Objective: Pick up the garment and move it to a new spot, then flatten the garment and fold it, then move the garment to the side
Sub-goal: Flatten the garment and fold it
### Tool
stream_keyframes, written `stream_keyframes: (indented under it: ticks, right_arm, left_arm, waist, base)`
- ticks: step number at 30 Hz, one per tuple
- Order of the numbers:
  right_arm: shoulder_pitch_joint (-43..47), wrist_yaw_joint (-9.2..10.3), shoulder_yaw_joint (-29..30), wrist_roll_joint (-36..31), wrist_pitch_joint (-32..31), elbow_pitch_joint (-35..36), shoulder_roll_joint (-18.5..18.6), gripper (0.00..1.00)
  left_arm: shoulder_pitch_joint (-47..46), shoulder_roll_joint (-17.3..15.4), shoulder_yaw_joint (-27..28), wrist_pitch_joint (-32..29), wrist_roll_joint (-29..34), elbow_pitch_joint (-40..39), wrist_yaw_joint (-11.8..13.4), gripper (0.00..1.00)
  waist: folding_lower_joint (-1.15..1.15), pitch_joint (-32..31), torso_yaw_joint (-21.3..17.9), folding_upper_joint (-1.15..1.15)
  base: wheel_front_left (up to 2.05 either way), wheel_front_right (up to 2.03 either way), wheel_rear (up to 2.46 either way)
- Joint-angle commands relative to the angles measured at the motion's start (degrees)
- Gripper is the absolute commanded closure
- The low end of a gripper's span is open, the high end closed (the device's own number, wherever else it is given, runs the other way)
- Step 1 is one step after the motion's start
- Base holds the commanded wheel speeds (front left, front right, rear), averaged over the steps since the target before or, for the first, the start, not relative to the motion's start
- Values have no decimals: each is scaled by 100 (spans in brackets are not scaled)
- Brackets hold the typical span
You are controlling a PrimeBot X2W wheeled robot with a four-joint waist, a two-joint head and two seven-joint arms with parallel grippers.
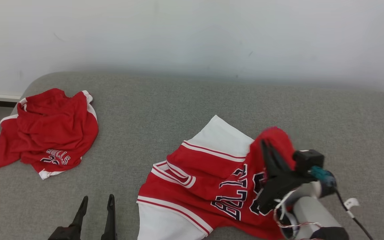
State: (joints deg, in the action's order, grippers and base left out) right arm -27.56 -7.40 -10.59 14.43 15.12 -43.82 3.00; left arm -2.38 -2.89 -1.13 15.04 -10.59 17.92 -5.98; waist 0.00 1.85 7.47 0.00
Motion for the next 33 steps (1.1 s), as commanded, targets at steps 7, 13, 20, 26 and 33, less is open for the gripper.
stream_keyframes:
  ticks: [7, 13, 20, 26, 33]
  right_arm:
    - [177, -19, -1335, 686, 6, 82, 0, 81]
    - [122, -19, -1306, 879, 8, 183, -1, 0]
    - [550, -19, -290, 399, 7, 770, 138, 0]
    - [981, -19, 145, 56, 8, 647, 347, 0]
    - [1377, -19, 339, -196, 2, 24, 369, 0]
  left_arm:
    - [26, 2, -1, 13, -64, 50, 14, 0]
    - [55, 3, 47, 13, -66, 60, 20, 0]
    - [164, 3, 89, 13, -69, -1, 45, 0]
    - [213, 1, 75, 13, -80, -17, 27, 0]
    - [218, 1, 56, 13, -65, -30, 17, 0]
  waist:
    - [0, -22, 66, 0]
    - [0, -65, 39, 0]
    - [0, -147, -127, 0]
    - [0, -203, -209, 0]
    - [0, -190, -216, 0]
  base:
    - [0, 0, 0]
    - [0, 0, 0]
    - [0, 0, 0]
    - [0, 0, 0]
    - [0, 0, 0]
